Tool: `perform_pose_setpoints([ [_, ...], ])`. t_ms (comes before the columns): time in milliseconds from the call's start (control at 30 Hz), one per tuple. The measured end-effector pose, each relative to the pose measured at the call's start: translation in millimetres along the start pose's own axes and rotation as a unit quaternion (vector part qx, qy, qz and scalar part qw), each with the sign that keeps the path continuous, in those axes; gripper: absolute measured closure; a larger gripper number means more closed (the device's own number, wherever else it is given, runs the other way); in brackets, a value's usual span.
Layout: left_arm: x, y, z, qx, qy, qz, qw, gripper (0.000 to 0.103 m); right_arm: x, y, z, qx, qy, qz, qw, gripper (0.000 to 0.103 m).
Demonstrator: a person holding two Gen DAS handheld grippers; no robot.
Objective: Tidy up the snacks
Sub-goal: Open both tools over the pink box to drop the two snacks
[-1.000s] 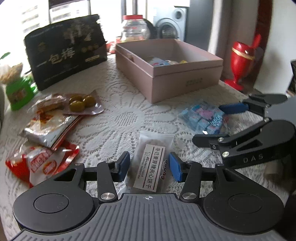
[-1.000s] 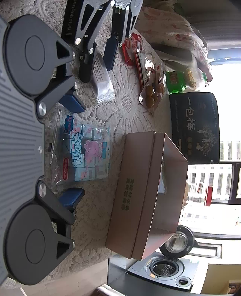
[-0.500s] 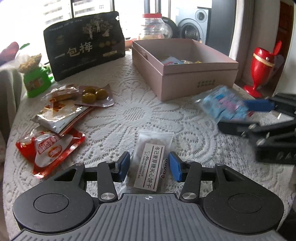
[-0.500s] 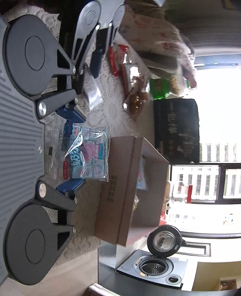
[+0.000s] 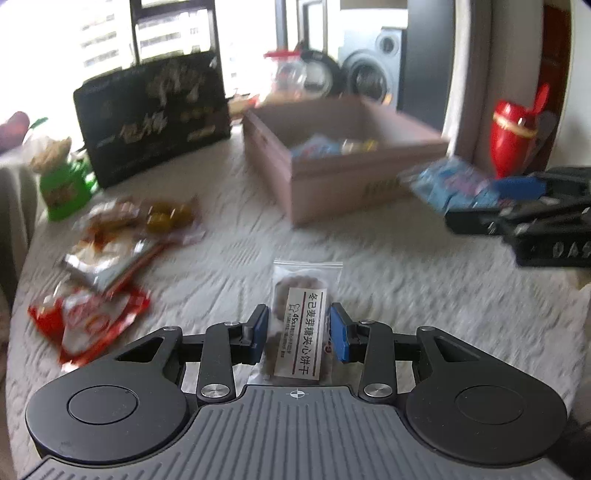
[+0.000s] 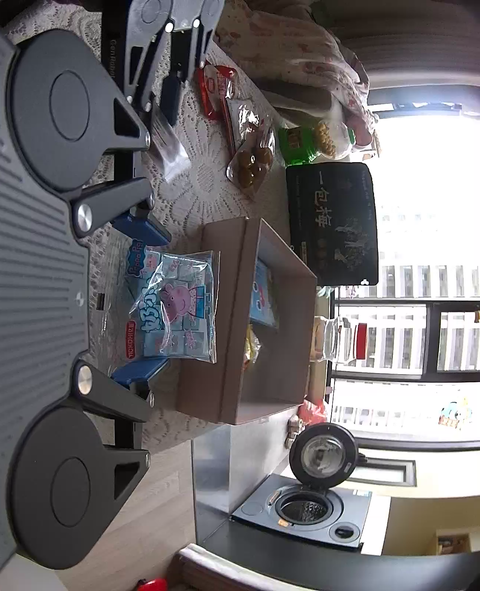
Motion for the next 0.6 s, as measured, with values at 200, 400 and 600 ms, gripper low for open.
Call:
perform_pose_setpoints([
  [200, 7.1, -76.0, -5.0, 0.088, 0.033, -0.002, 0.9956, 0.062, 24.1, -58.4, 4.6, 0.015, -0.007, -0.01, 1.0, 0.037],
  [400, -17.8, -180.1, 52.3, 0.105, 0.085, -0.081, 0.9875, 0.062, 59.4, -111.2, 69.9, -0.015, 0.019, 0.019, 1.0, 0.037],
  [600, -29.5, -206.1, 143.2, -0.006, 0.187, -0.192, 0.9634, 0.06, 65.6, -108.4, 132.9, -0.057, -0.003, 0.014, 0.998, 0.037],
])
Point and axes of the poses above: each gripper's, at about its wrist camera, not at the fingertips, and z roughly the way its jaws point, x to its right, y to its underside, the point moved 6 cm from there along z, roughly the way its jaws point, and after that the axes turned 1 degree about x, right-handed, at the moved point
